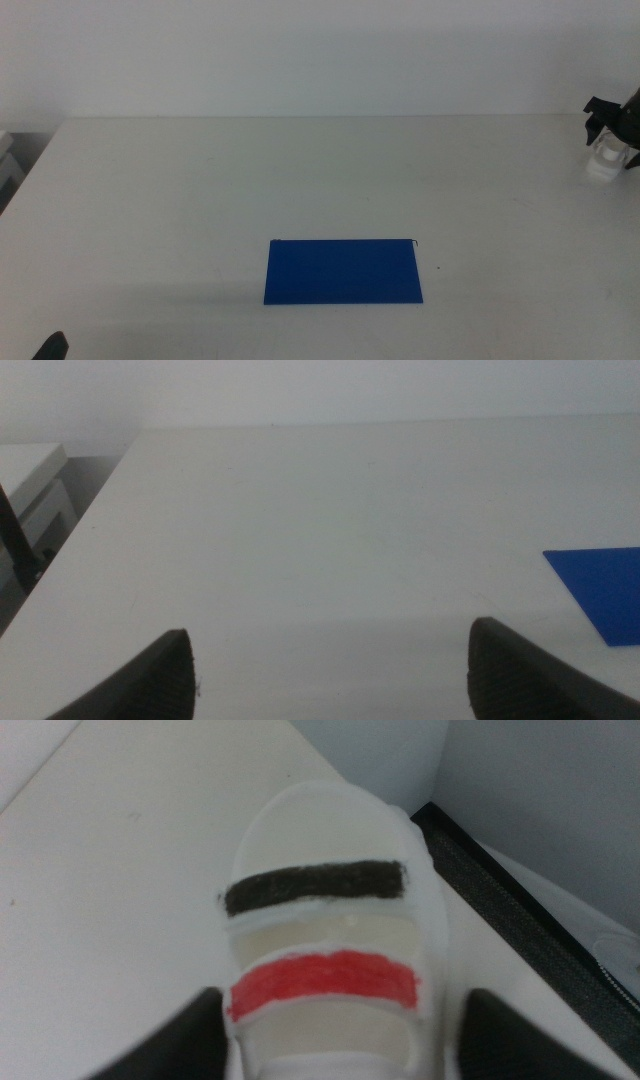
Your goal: Use one arm to grab the shoe from the table and place it on the mat.
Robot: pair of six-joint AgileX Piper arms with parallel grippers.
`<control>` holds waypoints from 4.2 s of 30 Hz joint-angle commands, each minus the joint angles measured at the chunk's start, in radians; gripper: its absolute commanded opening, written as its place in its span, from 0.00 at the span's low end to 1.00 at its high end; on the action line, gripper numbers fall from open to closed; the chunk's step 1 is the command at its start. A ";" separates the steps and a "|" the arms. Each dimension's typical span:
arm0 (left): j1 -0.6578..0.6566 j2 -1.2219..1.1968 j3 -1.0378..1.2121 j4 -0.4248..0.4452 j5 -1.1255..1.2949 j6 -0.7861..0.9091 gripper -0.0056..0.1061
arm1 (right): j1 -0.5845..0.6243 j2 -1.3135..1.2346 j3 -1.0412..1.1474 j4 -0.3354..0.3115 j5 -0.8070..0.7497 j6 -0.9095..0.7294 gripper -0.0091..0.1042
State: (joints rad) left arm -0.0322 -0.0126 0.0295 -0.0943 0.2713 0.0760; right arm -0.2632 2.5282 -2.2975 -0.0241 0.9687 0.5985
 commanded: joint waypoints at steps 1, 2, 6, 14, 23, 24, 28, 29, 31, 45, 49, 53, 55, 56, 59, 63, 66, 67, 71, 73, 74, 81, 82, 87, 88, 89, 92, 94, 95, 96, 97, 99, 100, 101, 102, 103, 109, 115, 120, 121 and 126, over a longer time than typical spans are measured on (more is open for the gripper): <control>-0.004 -0.013 0.007 -0.008 -0.080 -0.005 0.89 | -0.001 -0.073 -0.034 -0.010 -0.031 -0.006 0.47; -0.004 -0.013 0.007 -0.008 -0.080 -0.005 0.89 | -0.001 -0.073 -0.035 -0.011 -0.031 -0.010 0.38; -0.004 -0.013 0.007 -0.008 -0.080 -0.005 0.89 | 0.000 -0.086 -0.035 -0.006 -0.022 -0.062 0.05; -0.004 -0.013 0.007 -0.008 -0.080 -0.005 0.89 | 0.043 -0.157 -0.033 -0.074 0.077 -0.217 0.05; -0.004 -0.013 0.007 -0.008 -0.080 -0.005 0.89 | 0.169 -0.247 -0.030 -0.131 0.188 -0.215 0.05; -0.004 -0.013 0.007 -0.008 -0.080 -0.005 0.89 | 0.190 -0.264 -0.030 -0.132 0.194 -0.216 0.05; -0.004 -0.013 0.007 -0.008 -0.080 -0.005 0.89 | 0.275 -0.323 -0.030 -0.170 0.232 -0.223 0.05; -0.004 -0.013 0.007 -0.008 -0.080 -0.005 0.89 | 0.300 -0.337 -0.030 -0.178 0.243 -0.223 0.05; -0.004 -0.013 0.007 -0.008 -0.080 -0.005 0.89 | 0.350 -0.361 -0.030 -0.176 0.259 -0.223 0.05; -0.004 -0.013 0.007 -0.008 -0.080 -0.005 0.89 | 0.696 -0.422 -0.030 -0.179 0.311 -0.111 0.05; -0.004 -0.013 0.007 -0.008 -0.080 -0.005 0.89 | 0.793 -0.422 -0.030 -0.188 0.313 -0.089 0.05; -0.004 -0.013 0.007 -0.007 -0.080 -0.005 0.89 | 0.872 -0.422 -0.030 -0.222 0.314 -0.023 0.05; -0.004 -0.013 0.007 -0.008 -0.080 -0.005 0.89 | 0.907 -0.422 -0.030 -0.237 0.315 0.005 0.05; -0.004 -0.013 0.007 -0.008 -0.080 -0.005 0.89 | 0.925 -0.422 -0.030 -0.242 0.317 0.020 0.05; -0.004 -0.013 0.007 -0.008 -0.080 -0.005 0.89 | 0.972 -0.422 -0.030 -0.241 0.318 0.061 0.05; -0.004 -0.013 0.007 -0.008 -0.080 -0.005 0.89 | 1.045 -0.422 -0.029 -0.288 0.318 0.119 0.05; -0.004 -0.013 0.007 -0.008 -0.080 -0.005 0.89 | 1.092 -0.422 -0.004 -0.343 0.319 0.183 0.05; -0.004 -0.013 0.007 -0.008 -0.080 -0.005 0.89 | 1.100 -0.422 0.009 -0.346 0.319 0.195 0.05; -0.004 -0.013 0.007 -0.008 -0.080 -0.005 0.89 | 1.116 -0.422 0.108 -0.349 0.319 0.260 0.05; -0.004 -0.013 0.007 -0.008 -0.080 -0.005 0.89 | 1.114 -0.422 0.172 -0.366 0.318 0.302 0.05; -0.004 -0.013 0.007 -0.008 -0.080 -0.005 0.89 | 1.110 -0.422 0.199 -0.371 0.318 0.317 0.05; -0.004 -0.013 0.007 -0.008 -0.080 -0.005 0.89 | 1.093 -0.422 0.328 -0.376 0.246 0.398 0.05; -0.004 -0.013 0.007 -0.008 -0.080 -0.005 0.89 | 1.088 -0.422 0.337 -0.371 0.240 0.403 0.05; -0.004 -0.013 0.007 -0.008 -0.080 -0.005 0.89 | 1.073 -0.422 0.342 -0.340 0.230 0.387 0.05; -0.004 -0.013 0.007 -0.008 -0.080 -0.005 0.89 | 1.073 -0.422 0.342 -0.341 0.227 0.383 0.05; -0.004 -0.013 0.007 -0.008 -0.080 -0.005 0.89 | 1.072 -0.422 0.342 -0.341 0.227 0.380 0.05; -0.004 -0.013 0.007 -0.008 -0.080 -0.005 0.89 | 1.072 -0.422 0.342 -0.341 0.226 0.341 0.05; -0.004 -0.013 0.007 -0.008 -0.080 -0.005 0.89 | 1.072 -0.422 0.342 -0.340 0.214 0.244 0.05; -0.004 -0.013 0.007 -0.008 -0.080 -0.005 0.89 | 1.072 -0.422 0.342 -0.336 0.211 0.185 0.05; -0.004 -0.013 0.007 -0.008 -0.080 -0.005 0.89 | 1.072 -0.422 0.342 -0.332 0.211 0.122 0.05; -0.004 -0.013 0.007 -0.008 -0.080 -0.005 0.89 | 1.072 -0.422 0.342 -0.332 0.211 0.074 0.05; -0.004 -0.013 0.007 -0.008 -0.080 -0.005 0.89 | 1.072 -0.422 0.342 -0.332 0.207 -0.074 0.05; -0.004 -0.013 0.007 -0.008 -0.080 -0.005 0.89 | 1.072 -0.422 0.342 -0.332 0.207 -0.159 0.05; -0.004 -0.013 0.007 -0.008 -0.080 -0.005 0.89 | 1.072 -0.422 0.342 -0.331 0.207 -0.226 0.05; -0.004 -0.013 0.007 -0.008 -0.080 -0.005 0.89 | 1.072 -0.422 0.342 -0.327 0.209 -0.305 0.05; -0.004 -0.013 0.007 -0.008 -0.080 -0.005 0.89 | 1.072 -0.422 0.342 -0.316 0.211 -0.378 0.05; -0.004 -0.013 0.007 -0.008 -0.080 -0.005 0.89 | 1.072 -0.422 0.342 -0.244 0.212 -0.724 0.05; -0.004 -0.013 0.007 -0.008 -0.080 -0.005 0.89 | 1.072 -0.422 0.342 -0.183 0.208 -0.925 0.05; -0.004 -0.013 0.007 -0.008 -0.080 -0.005 0.89 | 1.072 -0.422 0.342 -0.173 0.225 -0.966 0.05; -0.004 -0.013 0.007 -0.008 -0.080 -0.005 0.89 | 1.072 -0.422 0.342 -0.174 0.229 -0.972 0.05; -0.004 -0.013 0.007 -0.008 -0.080 -0.005 0.89 | 1.072 -0.422 0.342 -0.174 0.235 -1.023 0.05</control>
State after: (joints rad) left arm -0.0322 -0.0126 0.0295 -0.0943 0.2713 0.0760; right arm 0.8137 2.1827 -1.9330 -0.1800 1.2079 -0.3981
